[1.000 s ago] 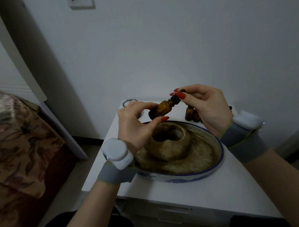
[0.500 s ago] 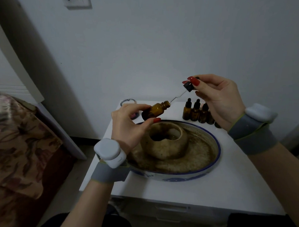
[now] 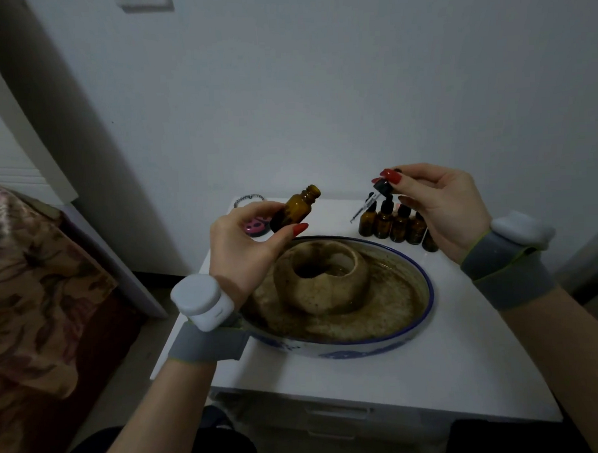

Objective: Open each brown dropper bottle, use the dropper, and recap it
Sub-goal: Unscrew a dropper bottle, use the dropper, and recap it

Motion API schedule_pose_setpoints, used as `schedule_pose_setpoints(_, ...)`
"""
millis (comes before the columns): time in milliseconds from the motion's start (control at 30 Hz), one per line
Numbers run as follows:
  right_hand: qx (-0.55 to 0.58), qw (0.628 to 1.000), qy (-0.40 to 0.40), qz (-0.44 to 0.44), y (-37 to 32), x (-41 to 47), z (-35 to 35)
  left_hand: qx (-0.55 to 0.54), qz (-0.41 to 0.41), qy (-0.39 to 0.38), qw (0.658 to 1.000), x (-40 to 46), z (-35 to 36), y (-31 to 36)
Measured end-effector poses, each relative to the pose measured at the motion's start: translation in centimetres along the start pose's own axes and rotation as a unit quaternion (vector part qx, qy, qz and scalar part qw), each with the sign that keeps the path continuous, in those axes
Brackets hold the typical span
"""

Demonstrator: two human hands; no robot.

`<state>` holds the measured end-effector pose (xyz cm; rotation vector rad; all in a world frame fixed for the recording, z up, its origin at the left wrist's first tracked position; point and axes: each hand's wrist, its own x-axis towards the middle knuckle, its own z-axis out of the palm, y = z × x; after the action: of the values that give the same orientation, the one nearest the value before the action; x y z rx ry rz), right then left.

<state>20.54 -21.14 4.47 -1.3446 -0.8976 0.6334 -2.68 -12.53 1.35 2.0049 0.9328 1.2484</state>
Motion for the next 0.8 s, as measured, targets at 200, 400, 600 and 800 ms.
schedule_pose_setpoints(200, -0.037, 0.999, 0.002, 0.020, 0.45, -0.43, -0.35, -0.043, 0.007, 0.022, 0.999, 0.15, 0.22, 0.62)
schedule_pose_setpoints(400, -0.074, 0.997, -0.005, 0.027, 0.38, -0.65, -0.29, -0.050, 0.004, 0.018, 0.999, 0.30, 0.39, 0.62)
schedule_pose_setpoints(600, -0.092, 0.995, -0.024, 0.022, 0.45, -0.80, -0.36, -0.038, 0.007, 0.017, 0.999, 0.33, 0.40, 0.49)
schedule_pose_setpoints(800, -0.082, 0.996, -0.033, 0.016, 0.40, -0.88, -0.41, -0.032, 0.013, 0.020, 0.999, 0.44, 0.49, 0.49)
